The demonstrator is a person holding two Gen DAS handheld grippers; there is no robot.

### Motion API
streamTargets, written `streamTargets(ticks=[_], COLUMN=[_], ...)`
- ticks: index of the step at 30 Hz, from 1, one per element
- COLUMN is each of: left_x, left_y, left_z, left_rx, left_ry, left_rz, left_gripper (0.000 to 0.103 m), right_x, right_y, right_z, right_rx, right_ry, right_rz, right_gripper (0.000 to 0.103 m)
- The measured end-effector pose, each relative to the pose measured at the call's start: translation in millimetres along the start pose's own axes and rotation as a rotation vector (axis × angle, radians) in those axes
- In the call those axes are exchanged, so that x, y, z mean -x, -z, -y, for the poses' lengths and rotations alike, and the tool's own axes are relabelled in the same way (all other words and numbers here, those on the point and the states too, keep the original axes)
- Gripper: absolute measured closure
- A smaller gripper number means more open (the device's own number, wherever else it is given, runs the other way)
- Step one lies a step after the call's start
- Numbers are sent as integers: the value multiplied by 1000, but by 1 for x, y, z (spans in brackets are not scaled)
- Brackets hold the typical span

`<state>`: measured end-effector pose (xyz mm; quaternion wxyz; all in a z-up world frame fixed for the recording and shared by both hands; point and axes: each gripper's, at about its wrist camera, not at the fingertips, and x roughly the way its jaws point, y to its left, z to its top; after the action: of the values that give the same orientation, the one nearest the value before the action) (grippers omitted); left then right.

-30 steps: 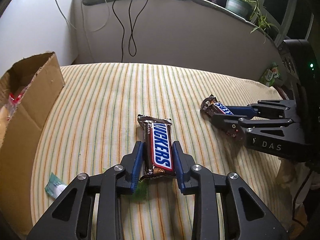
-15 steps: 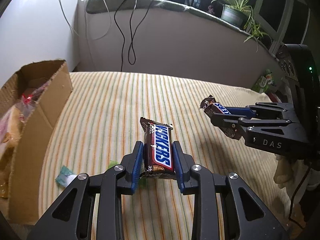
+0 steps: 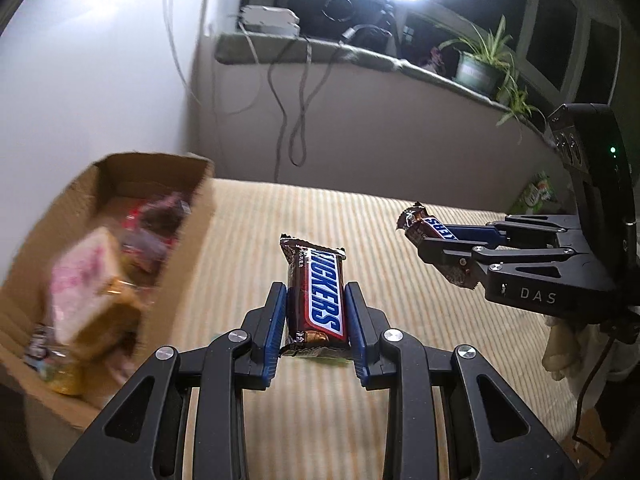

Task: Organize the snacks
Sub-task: 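Carry both Snickers bars in the tools over the box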

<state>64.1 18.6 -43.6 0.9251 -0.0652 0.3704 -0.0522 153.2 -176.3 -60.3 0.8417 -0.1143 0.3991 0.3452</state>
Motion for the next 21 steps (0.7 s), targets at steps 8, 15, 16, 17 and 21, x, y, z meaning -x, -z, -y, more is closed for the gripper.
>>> streamTargets(ticks=[8,15,16,17,21], left_x=[22,34,36,36,39], left_y=[-6,-6,-5,-4,0], left_z=[-41,-78,-81,-87,-101], left_rx=[48,97,102,111,131], left_ry=[-70,-128,-132,-139,-155], left_rz=[49,69,70,71,68], left_gripper=[75,75,75,75,75], right_x=[-11,-38,-42,-46,-64], right_y=[-45,-77,-80,-84,-97], right_z=[-37,-68,-72,-79,-96], right_rx=[58,97,103,109,133], right_ry=[-46,-92,-100,-107,-124], right_rz=[39,43,43,42,30], right_gripper=[73,73,73,73,73])
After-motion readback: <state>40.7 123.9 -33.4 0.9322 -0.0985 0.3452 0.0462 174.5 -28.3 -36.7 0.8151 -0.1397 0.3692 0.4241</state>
